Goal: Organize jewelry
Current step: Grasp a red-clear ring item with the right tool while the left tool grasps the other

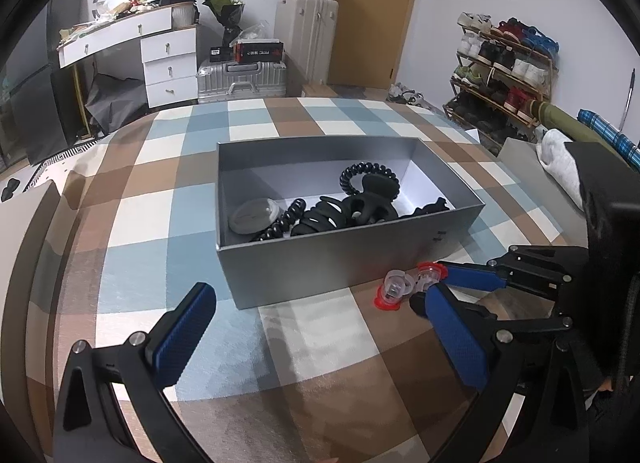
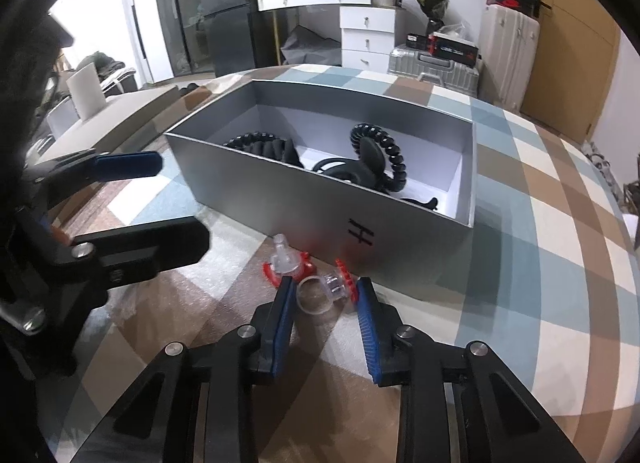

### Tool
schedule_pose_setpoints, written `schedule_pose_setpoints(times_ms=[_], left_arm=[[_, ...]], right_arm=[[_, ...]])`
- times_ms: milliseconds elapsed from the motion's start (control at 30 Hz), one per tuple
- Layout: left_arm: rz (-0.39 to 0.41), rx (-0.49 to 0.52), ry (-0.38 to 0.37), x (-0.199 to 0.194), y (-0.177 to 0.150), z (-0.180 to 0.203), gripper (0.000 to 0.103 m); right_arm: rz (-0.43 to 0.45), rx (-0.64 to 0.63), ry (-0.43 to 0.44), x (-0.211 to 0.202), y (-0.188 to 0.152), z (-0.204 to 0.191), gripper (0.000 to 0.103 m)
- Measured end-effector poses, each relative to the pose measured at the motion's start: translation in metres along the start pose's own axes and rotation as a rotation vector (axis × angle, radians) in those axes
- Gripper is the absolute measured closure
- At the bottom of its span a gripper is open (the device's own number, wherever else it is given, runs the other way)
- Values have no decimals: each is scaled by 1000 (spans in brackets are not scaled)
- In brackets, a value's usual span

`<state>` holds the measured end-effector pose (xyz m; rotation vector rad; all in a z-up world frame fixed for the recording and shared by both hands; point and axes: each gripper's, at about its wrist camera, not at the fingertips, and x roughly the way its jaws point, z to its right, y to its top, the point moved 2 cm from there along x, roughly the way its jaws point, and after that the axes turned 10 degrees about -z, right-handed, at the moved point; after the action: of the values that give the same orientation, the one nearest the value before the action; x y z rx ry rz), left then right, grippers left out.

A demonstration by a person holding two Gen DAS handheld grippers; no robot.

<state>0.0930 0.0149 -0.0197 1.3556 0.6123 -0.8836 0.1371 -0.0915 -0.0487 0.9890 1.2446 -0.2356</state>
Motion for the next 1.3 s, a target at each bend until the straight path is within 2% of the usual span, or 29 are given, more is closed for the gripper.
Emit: schedule_pose_setpoints(times_ms=[267, 333, 467, 533, 667, 733, 867, 1033, 1300], left_arm=[[-68, 98, -47, 11, -6, 22, 3], [-82, 124, -46, 13, -8, 27, 10], [-86, 149, -21, 16, -8, 31, 14], [-88, 139, -25, 17, -6, 29, 21], [-100, 131, -54, 21, -3, 28, 27], [-105, 141, -63, 22, -2, 31, 37], [-119, 162, -50, 28, 0, 38, 48], [-128, 169, -29, 31, 0, 39, 88], [-109, 172, -55, 24, -1, 41, 91]], right_arm=[[30, 43, -1, -15, -13, 15, 74], [35, 57, -4, -17, -16, 19, 74], [43, 90, -4, -23, -22, 32, 74], [49, 99, -4, -26, -23, 34, 74], [60, 106, -2, -30, -23, 34, 74], [62, 104, 2, -31, -23, 34, 74], [68, 103, 6, -32, -24, 32, 74], [72, 102, 9, -34, -23, 32, 74], [73, 100, 8, -35, -22, 30, 74]])
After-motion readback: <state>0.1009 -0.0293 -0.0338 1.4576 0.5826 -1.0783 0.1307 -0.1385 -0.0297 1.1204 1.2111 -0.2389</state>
